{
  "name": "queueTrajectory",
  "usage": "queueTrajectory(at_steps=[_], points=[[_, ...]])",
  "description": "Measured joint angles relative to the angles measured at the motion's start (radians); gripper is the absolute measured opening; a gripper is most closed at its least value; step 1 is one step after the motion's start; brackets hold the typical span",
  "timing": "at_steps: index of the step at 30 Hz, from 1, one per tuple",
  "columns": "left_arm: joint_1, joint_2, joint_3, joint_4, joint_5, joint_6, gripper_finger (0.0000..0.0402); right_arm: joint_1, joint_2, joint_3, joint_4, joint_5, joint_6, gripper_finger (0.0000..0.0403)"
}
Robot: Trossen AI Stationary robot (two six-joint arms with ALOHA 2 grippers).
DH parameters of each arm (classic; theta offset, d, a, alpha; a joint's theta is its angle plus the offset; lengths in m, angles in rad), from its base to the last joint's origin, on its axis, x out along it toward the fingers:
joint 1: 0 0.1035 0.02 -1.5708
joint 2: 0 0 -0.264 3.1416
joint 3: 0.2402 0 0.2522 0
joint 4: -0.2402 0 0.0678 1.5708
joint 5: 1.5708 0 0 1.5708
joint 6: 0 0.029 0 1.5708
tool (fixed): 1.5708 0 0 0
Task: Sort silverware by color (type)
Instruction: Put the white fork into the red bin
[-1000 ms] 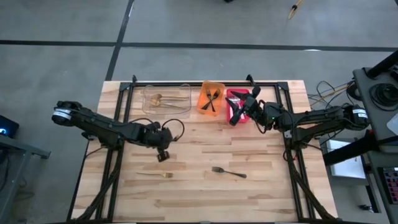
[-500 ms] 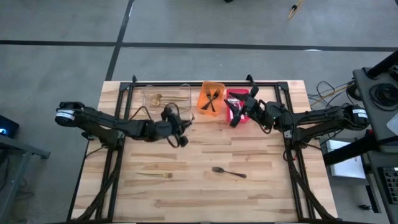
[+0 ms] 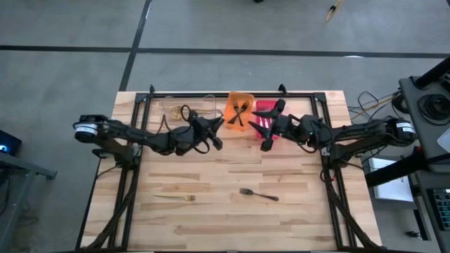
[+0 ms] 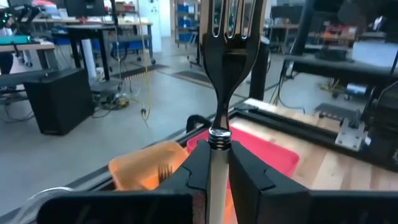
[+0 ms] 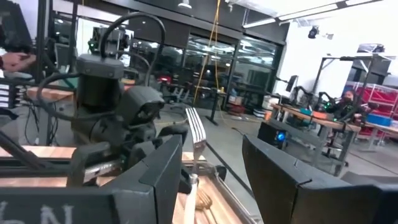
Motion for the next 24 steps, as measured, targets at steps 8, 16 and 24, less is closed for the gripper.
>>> queueTrajectory(at_steps=[8,16,24], points=[[0.003,0.117,0.064,0.084,0.004,0.030,0.0017,0.000,0.060,0.000,0.047,0.000,-0.049,0.0162],[0.005,0.213,0.228,0.061,-0.026,0.144,0.0017,0.000,0.075,0.000,0.063,0.009,-0.059,0.0162],[0.007,0.258,0.330,0.060,-0.039,0.241,0.0004,0.000,0.077,0.000,0.021,0.118,-0.065,0.0154]])
